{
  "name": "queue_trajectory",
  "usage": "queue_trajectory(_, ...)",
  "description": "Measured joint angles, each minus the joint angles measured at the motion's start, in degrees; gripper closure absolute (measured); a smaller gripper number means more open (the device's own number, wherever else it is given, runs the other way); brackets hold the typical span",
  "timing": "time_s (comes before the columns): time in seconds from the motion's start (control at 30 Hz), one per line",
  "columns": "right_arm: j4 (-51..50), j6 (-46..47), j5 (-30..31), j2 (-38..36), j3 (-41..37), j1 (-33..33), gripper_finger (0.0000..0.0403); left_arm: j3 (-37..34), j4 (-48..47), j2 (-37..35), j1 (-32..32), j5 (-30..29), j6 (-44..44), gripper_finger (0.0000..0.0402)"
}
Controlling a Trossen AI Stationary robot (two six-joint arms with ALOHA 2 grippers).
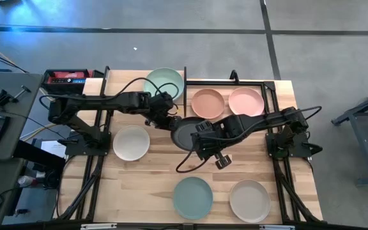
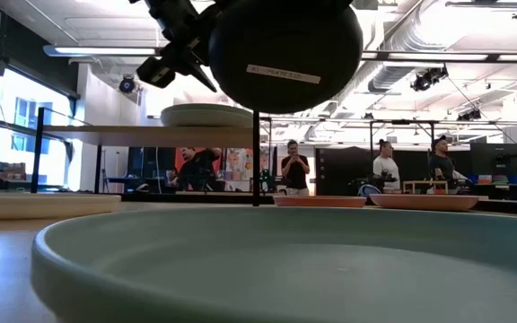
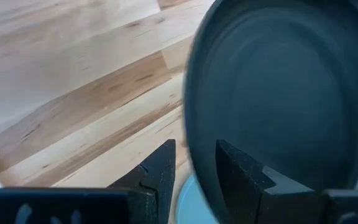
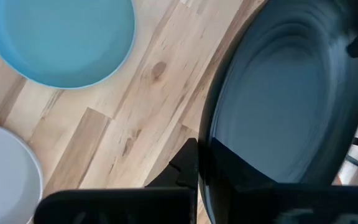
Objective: Place and stack plates onto a shelf
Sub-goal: Stack the black plate on top of the green plate on the shelf
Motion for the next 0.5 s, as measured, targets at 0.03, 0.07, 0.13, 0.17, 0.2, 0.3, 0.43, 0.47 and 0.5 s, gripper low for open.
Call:
queue_trajectory(0.03, 0.0, 0.1, 0.1, 0.0, 0.0, 0.0, 0.0403, 0.0, -0.1, 0.1, 0.0, 0.0, 0.2, 0.0298)
queue_trajectory(0.07, 0.0, 0.1, 0.1, 0.0, 0.0, 0.0, 0.0403, 0.0, -0.2, 0.1, 0.0, 0.0, 0.5, 0.0299)
queue_trajectory(0.13, 0.0, 0.1, -0.3, 0.0, 0.0, -0.1, 0.0403, 0.0, -0.1, 0.1, 0.0, 0.0, 0.6, 0.0304)
queue_trajectory(0.17, -0.1, 0.1, -0.3, 0.0, 0.0, -0.1, 0.0403, 0.0, -0.1, 0.1, 0.0, 0.0, 0.6, 0.031)
queue_trajectory(0.2, 0.0, 0.1, -0.3, 0.0, 0.0, -0.1, 0.0403, 0.0, -0.1, 0.1, 0.0, 0.0, 0.8, 0.0316)
queue_trajectory(0.3, 0.0, 0.1, -0.3, 0.0, 0.0, -0.1, 0.0403, 0.0, -0.1, 0.1, 0.0, 0.0, 1.5, 0.0341)
queue_trajectory(0.43, 0.0, -1.0, -0.5, 0.0, 0.0, 0.0, 0.0403, 0.0, -0.1, 0.1, 0.0, -0.3, 2.3, 0.038)
queue_trajectory(0.47, 0.3, -1.4, -0.5, 0.0, 0.0, 0.0, 0.0403, 0.0, -0.1, 0.1, 0.0, -0.5, 2.4, 0.0388)
queue_trajectory(0.5, 0.5, -1.8, -0.4, 0.0, 0.0, 0.0, 0.0403, 0.0, 0.1, 0.1, 0.1, -0.8, 2.6, 0.0393)
